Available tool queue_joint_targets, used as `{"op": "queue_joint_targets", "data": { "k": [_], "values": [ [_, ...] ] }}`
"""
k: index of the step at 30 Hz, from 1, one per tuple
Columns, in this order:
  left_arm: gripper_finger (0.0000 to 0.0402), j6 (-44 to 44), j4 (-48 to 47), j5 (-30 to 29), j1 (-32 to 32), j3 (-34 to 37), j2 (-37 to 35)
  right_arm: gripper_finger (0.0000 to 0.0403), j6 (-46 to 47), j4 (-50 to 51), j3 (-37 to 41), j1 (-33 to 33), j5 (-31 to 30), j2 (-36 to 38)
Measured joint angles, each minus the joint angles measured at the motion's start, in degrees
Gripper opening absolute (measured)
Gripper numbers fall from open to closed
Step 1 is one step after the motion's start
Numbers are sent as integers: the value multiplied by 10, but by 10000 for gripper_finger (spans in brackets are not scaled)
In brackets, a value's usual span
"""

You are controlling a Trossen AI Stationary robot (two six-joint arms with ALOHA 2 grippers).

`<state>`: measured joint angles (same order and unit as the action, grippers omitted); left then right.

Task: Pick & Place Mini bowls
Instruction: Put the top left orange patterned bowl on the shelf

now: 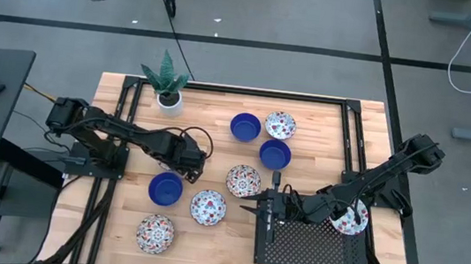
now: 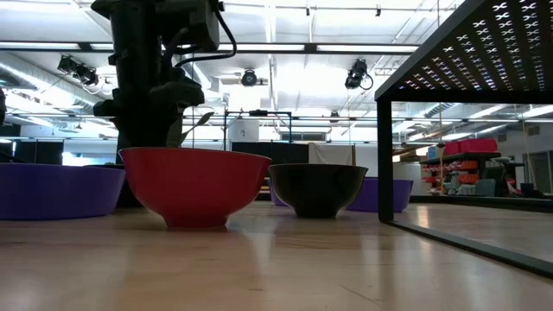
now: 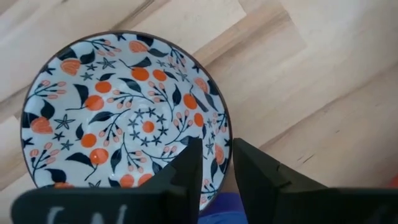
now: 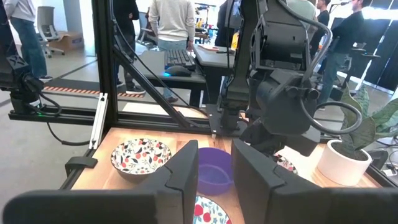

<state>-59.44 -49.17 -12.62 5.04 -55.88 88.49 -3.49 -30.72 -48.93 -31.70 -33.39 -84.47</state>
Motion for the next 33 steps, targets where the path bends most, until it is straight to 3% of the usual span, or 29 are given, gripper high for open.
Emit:
{"op": "queue_joint_targets", "data": {
  "k": [11, 22, 33],
  "values": [
    [139, -15, 0, 15, 0, 0, 0, 98, 0, 0, 0, 0, 0, 0],
    [110, -25, 5, 16, 0, 1, 26, 98, 0, 0, 0, 0, 0, 0],
    [108, -25, 5, 5, -1, 1, 26, 98, 0, 0, 0, 0, 0, 0]
  ]
}}
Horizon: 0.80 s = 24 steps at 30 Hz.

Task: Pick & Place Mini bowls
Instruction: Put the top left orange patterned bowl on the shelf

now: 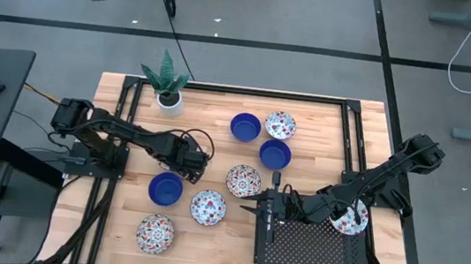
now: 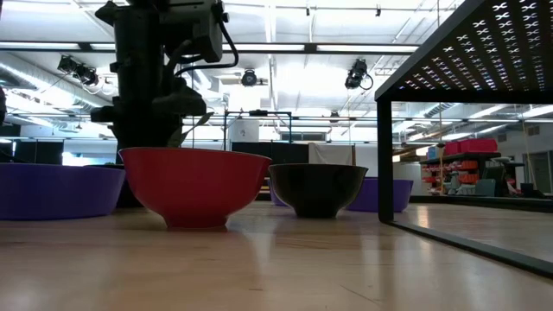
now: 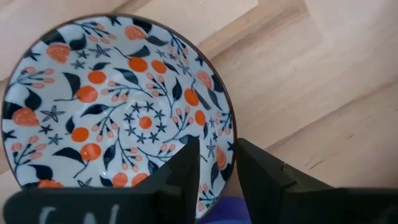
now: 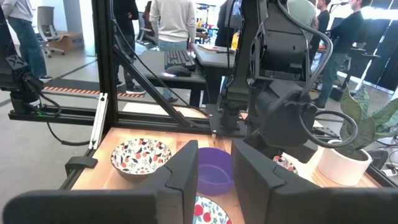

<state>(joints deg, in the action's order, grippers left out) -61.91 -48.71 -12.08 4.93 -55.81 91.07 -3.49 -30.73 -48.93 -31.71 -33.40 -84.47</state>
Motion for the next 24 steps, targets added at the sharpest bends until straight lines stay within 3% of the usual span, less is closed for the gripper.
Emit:
{"op": "queue_joint_targets", "data": {
  "k": [9, 24],
  "values": [
    [104, 8, 0, -17, 0, 0, 0, 98, 0, 0, 0, 0, 0, 0],
    [19, 28, -2, -23, 1, -1, -1, 98, 0, 0, 0, 0, 0, 0]
  ]
}}
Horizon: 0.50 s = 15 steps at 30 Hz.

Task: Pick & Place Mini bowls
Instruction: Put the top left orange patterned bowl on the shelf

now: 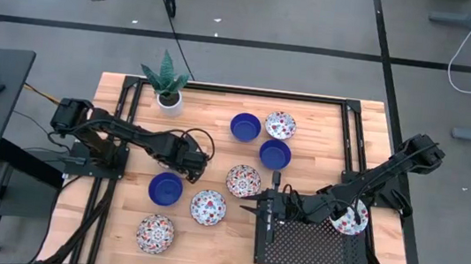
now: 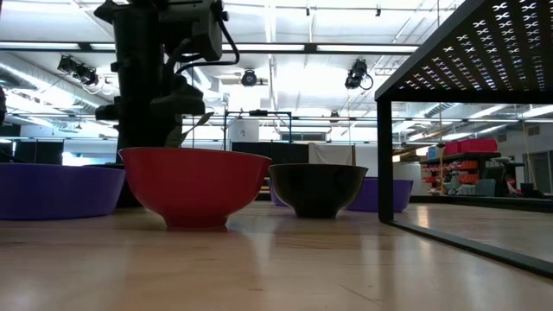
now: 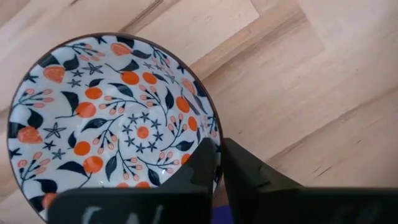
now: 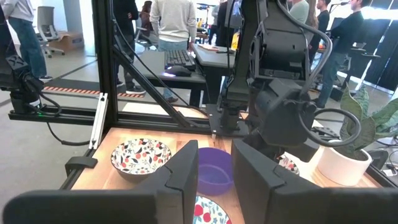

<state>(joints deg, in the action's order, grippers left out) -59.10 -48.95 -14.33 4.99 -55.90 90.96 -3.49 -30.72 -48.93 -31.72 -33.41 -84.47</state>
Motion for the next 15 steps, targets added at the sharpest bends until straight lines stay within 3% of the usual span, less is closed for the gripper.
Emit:
{"op": "queue_joint_targets", "data": {
  "k": [8, 15],
  "values": [
    [11, 57, -16, 4, 23, -3, 0, 98, -2, 0, 0, 0, 0, 0],
    [4, 199, -100, 0, 64, -61, 0, 98, -3, 2, 0, 0, 0, 0]
  ]
}}
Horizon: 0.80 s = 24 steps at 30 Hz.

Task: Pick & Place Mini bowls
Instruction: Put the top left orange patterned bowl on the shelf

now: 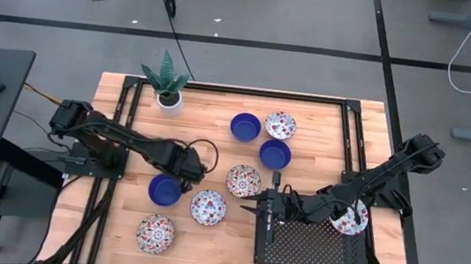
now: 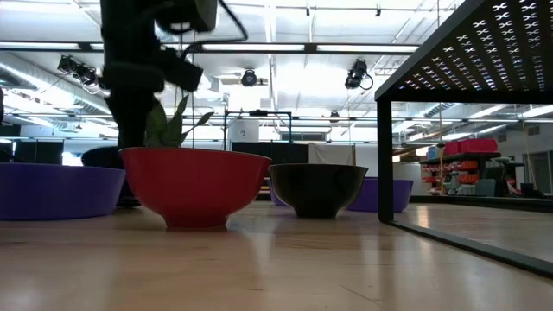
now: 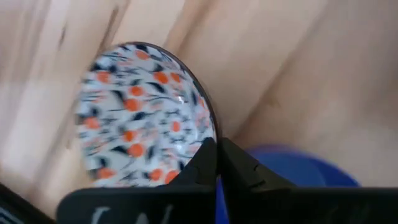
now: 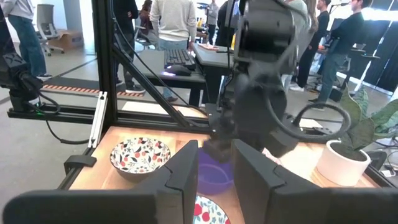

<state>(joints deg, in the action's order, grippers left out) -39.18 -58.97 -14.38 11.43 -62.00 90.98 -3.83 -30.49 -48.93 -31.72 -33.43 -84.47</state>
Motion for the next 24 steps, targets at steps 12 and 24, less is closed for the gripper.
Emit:
{"op": "queue_joint_targets", "data": {
  "k": [12, 24],
  "values": [
    [4, 182, -10, -62, 22, -145, 1, 98, 63, 202, 0, 0, 17, 82],
    [4, 330, 223, 10, 86, -220, 1, 123, 25, 554, -129, 37, 279, 182]
  ]
}}
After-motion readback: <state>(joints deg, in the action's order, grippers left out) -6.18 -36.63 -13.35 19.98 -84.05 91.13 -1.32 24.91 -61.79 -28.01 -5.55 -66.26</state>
